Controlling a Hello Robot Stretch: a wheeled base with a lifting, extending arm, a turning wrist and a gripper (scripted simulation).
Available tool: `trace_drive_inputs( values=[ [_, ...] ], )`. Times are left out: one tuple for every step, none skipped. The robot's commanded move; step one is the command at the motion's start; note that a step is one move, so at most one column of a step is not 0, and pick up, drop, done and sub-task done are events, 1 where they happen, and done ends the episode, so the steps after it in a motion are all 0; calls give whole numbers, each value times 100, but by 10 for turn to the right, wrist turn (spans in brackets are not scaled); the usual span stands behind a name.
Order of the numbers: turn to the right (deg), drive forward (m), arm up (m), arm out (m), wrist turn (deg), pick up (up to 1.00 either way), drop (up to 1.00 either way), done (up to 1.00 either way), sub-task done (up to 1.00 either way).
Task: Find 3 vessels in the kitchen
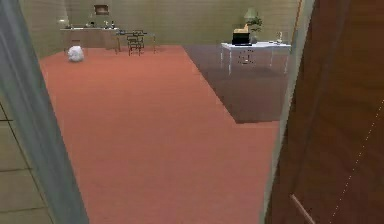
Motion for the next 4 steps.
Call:
trace_drive_inputs(
  values=[
    [0,60,0,0,0,0,0,0,0],
    [-180,0,0,0,0,0,0,0,0],
    [-30,0,0,0,0,0,0,0,0],
    [0,100,0,0,0,0,0,0,0]
  ],
)
